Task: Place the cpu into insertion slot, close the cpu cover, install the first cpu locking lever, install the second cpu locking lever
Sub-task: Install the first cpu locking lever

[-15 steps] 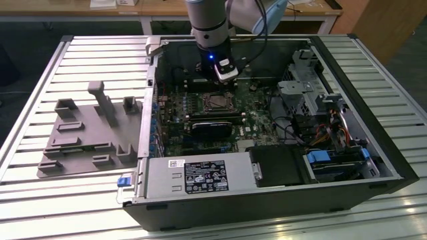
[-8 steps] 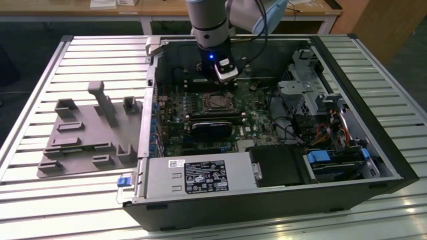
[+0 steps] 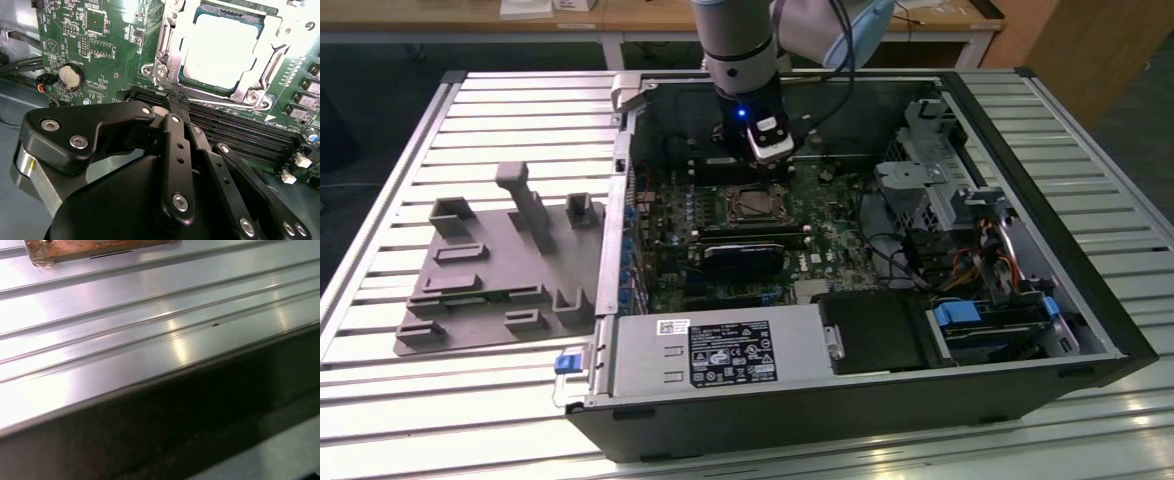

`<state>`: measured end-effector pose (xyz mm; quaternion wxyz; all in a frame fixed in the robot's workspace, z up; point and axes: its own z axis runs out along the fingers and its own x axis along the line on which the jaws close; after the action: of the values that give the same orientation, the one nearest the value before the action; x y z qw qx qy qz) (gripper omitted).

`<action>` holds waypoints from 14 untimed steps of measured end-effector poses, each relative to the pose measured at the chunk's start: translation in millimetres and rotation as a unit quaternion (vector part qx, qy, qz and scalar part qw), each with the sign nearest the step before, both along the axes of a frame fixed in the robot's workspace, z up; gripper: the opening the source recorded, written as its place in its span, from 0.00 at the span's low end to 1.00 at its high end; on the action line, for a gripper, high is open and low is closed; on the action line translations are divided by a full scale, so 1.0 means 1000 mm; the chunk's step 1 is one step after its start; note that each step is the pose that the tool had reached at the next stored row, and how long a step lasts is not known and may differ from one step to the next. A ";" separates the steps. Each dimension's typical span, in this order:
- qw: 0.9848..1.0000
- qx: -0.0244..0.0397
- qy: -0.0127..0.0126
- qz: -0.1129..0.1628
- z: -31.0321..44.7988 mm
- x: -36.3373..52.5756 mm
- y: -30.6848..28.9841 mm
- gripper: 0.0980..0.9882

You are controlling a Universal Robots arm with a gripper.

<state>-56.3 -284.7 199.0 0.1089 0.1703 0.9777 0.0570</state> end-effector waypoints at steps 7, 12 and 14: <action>1.000 0.000 0.000 -0.013 -0.0006 -0.0013 0.0015 0.00; 1.000 0.000 0.000 -0.019 -0.0012 -0.0017 0.0027 0.00; 1.000 0.000 0.000 -0.022 -0.0016 -0.0017 0.0027 0.00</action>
<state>-58.0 -282.0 197.4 0.1101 0.1915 0.9738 0.0546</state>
